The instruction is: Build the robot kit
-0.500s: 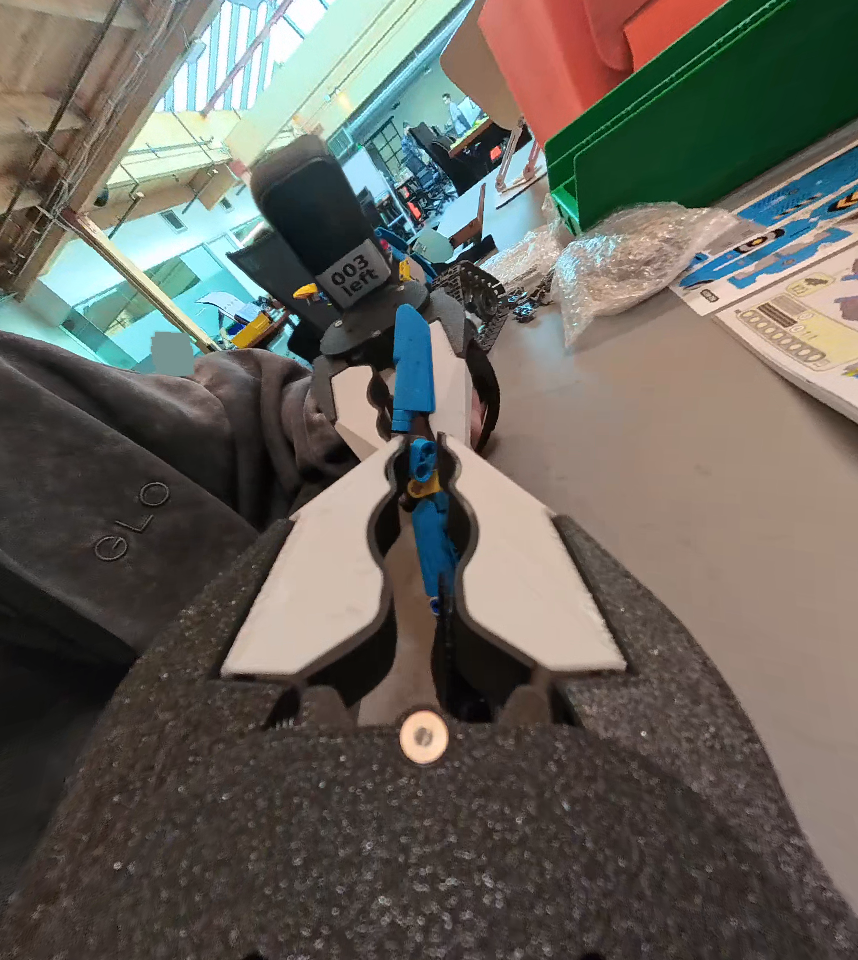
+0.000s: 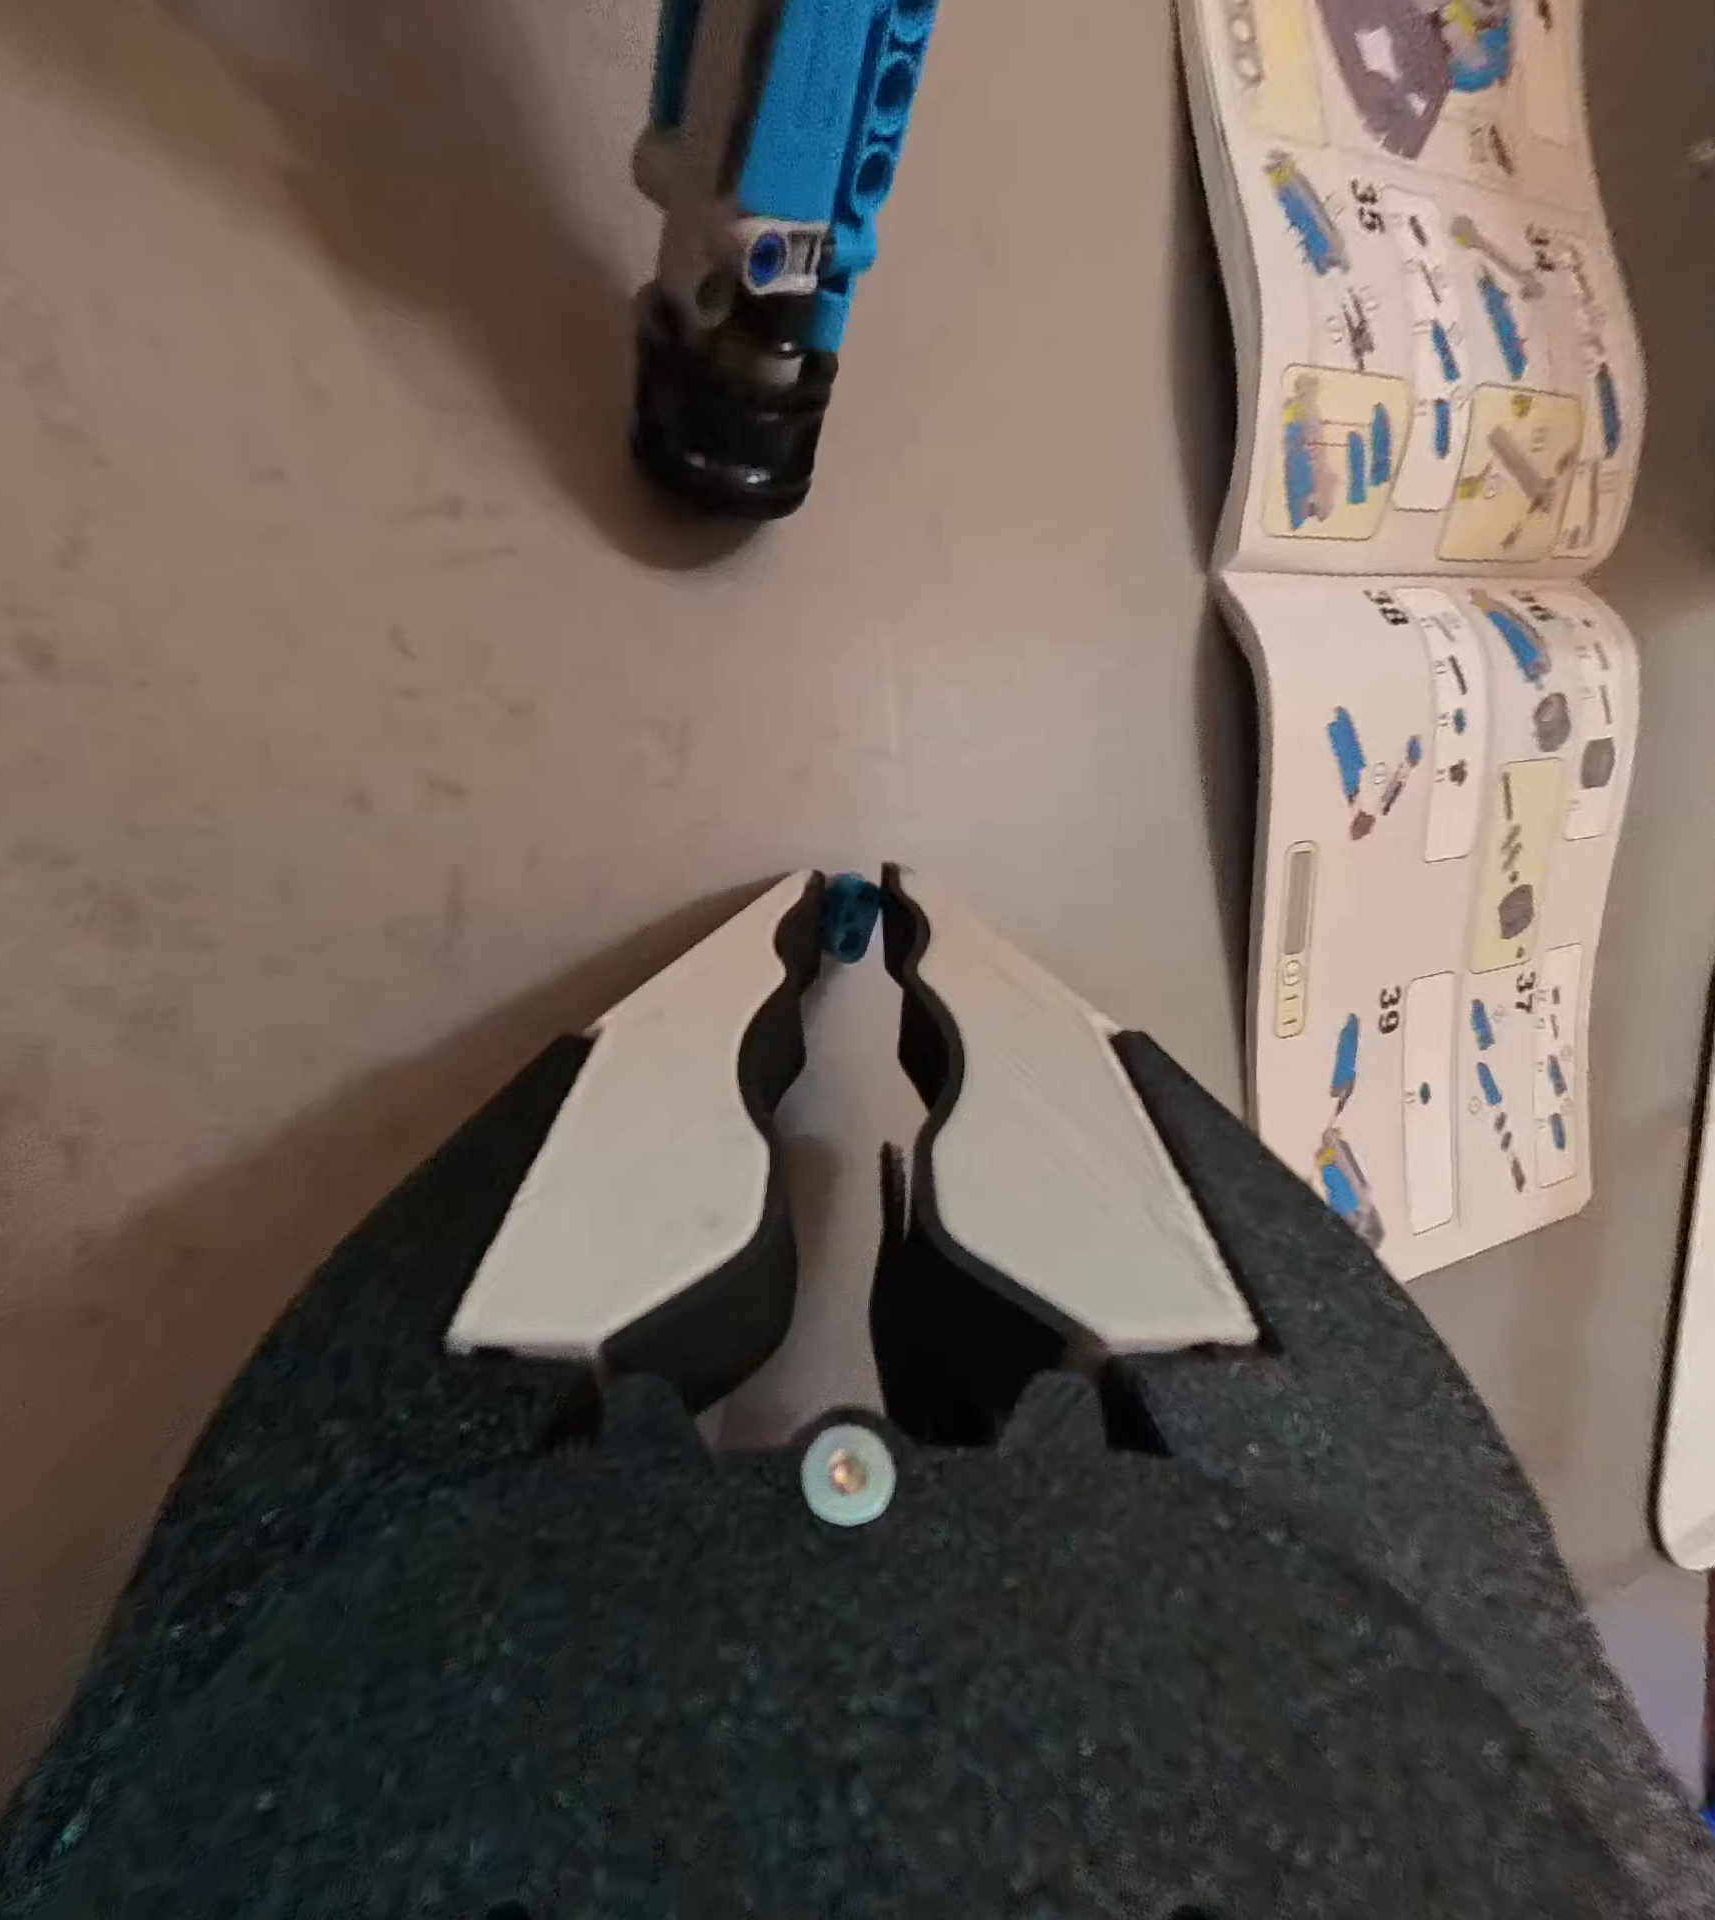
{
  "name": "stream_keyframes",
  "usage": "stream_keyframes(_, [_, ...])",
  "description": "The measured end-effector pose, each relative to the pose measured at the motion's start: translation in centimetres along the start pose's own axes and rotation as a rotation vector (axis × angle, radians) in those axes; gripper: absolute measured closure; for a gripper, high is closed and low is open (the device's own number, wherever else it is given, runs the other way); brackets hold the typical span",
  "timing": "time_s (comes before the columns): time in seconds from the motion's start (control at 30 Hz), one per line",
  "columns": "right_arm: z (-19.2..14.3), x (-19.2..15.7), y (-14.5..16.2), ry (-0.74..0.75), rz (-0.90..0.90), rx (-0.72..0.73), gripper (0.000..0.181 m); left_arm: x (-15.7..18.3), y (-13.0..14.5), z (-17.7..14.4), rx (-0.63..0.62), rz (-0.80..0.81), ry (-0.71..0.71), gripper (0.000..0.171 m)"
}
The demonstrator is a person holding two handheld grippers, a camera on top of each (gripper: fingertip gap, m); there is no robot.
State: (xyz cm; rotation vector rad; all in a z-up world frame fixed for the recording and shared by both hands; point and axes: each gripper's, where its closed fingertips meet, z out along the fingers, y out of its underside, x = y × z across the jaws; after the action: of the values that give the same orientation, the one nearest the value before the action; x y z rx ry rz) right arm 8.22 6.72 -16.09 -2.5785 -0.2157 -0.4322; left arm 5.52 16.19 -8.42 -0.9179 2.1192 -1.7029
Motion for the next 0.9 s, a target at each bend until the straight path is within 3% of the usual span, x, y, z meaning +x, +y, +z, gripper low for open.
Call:
stream_keyframes(0.27, [-1.1, -0.6, 0.3, -0.165, 0.176, 0.075, 0.16, 0.5, 0.0, 0.1, -0.012, 0.052, -0.007, 0.156])
stream_keyframes(0.6, [-0.8, -0.1, 0.7, -0.222, 0.399, 0.064, 0.159, 0.7, 0.0, 0.1, -0.012, 0.056, 0.002, 0.156])
stream_keyframes(0.9, [-0.1, -0.1, 0.7, -0.228, 0.43, 0.048, 0.173, 1.1, 0.0, 0.2, -0.013, 0.06, 0.026, 0.156])
